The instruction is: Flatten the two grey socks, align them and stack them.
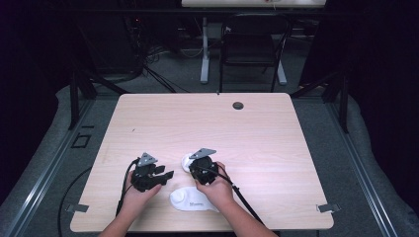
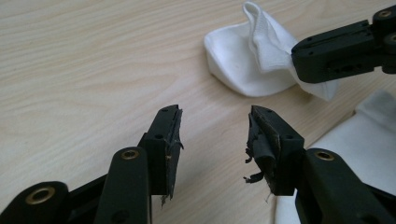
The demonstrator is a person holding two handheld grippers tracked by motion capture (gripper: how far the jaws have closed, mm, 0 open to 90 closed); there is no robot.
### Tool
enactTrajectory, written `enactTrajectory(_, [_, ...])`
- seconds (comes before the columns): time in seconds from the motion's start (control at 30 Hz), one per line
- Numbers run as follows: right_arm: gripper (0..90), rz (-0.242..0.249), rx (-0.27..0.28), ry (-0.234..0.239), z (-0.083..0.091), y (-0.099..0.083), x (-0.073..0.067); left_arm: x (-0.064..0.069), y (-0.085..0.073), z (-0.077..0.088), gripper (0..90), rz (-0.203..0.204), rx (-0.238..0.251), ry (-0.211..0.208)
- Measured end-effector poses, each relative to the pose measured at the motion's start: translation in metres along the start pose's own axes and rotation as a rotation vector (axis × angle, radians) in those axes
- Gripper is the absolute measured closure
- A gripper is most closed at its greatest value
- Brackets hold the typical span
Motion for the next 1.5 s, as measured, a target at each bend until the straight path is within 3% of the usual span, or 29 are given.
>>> enactTrajectory(0.3, [88.3, -0.041, 0.021, 0.014, 0.011, 0.0, 0.008, 0.001, 0.02, -0.026, 57.0, -0.008, -0.011, 0.023])
enactTrajectory(0.6, [88.3, -0.047, 0.039, 0.018, 0.017, -0.001, 0.013, 0.0, 0.027, -0.05, 58.0, 0.008, -0.027, 0.032])
enactTrajectory(0.83, [88.3, -0.045, 0.048, 0.016, 0.022, -0.002, 0.017, 0.001, 0.028, -0.06, 70.7, -0.004, -0.058, 0.051])
enactTrajectory(1.1, [88.3, -0.064, 0.067, 0.01, 0.03, -0.002, 0.024, 0.0, 0.027, -0.059, 88.2, -0.007, -0.07, 0.053])
enactTrajectory(1.5, [88.3, -0.109, 0.066, -0.039, 0.043, -0.018, 0.053, -0.003, 0.026, -0.044, 89.5, -0.011, -0.063, 0.055])
Point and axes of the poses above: each handheld gripper's, and its own axes: z roughly backward along the jaws, y roughly out of its top, x roughly to its right, the point moved 4 cm from there along -z, roughly forward along the jaws, and after that the axes turned 8 degrees about -y, right-handed, at the moved point
